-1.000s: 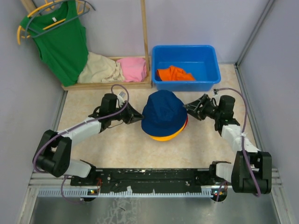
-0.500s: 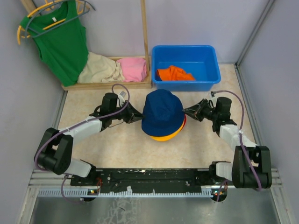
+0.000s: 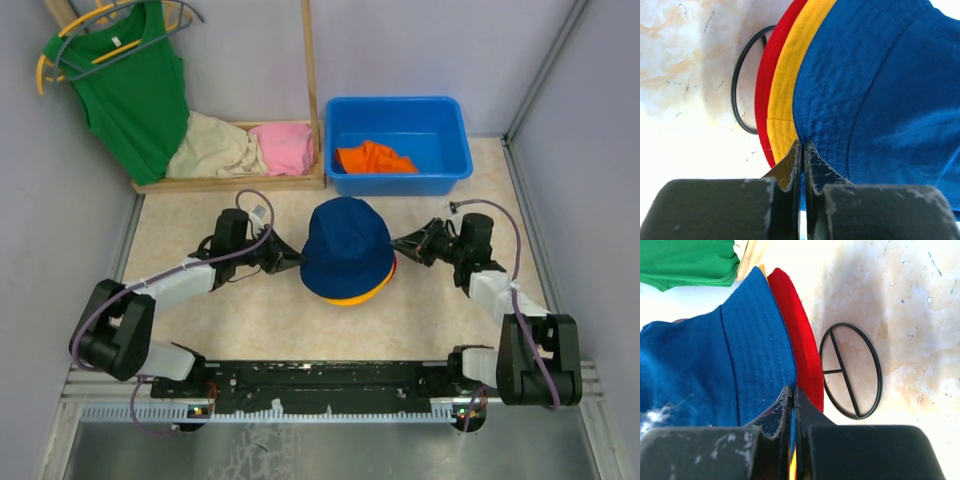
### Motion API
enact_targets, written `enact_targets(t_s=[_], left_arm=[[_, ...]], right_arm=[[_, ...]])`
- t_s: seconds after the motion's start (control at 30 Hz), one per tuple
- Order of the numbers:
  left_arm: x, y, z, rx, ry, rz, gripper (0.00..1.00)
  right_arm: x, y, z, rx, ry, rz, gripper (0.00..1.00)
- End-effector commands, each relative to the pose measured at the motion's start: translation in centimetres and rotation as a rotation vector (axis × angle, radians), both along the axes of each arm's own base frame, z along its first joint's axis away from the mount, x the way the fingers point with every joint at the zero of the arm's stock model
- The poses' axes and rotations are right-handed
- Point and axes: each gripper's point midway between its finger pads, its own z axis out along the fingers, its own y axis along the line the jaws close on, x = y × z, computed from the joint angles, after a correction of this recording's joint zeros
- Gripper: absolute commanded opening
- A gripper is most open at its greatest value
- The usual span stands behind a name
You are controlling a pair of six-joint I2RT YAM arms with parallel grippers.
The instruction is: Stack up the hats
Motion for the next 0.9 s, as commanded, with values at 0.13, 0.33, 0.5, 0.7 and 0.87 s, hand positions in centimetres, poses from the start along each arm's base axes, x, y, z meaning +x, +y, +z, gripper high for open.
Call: enact_targets(t_s=[0.13, 0.33, 0.5, 0.7, 0.87], left_arm=[[-2.4, 1.3, -2.8, 0.051, 0.042, -0.016, 0.03], [-3.5, 1.9, -5.0, 0.073, 0.079, -0.016, 0.03], [-2.6, 1.7, -3.9, 0.076, 0.046, -0.011, 0.09], [-1.1, 2.0, -1.5, 0.095, -0.018, 0.027, 0.15], [-0.7, 2.0, -0.3, 0.094, -0.042, 0.038, 0.24]], right_arm=[[0.3, -0.3, 0.5, -0.037, -0.044, 0.003, 0.0], [0.4, -0.4, 0.2, -0.045, -0.038, 0.002, 0.0], [0.2, -0.5, -0.4, -0.061, -0.03, 0.007, 0.0], [-0.2, -0.7, -0.7, -0.086, -0.034, 0.016, 0.0], [-0.7, -0.9, -1.5, -0.121, -0.022, 0.024, 0.0]])
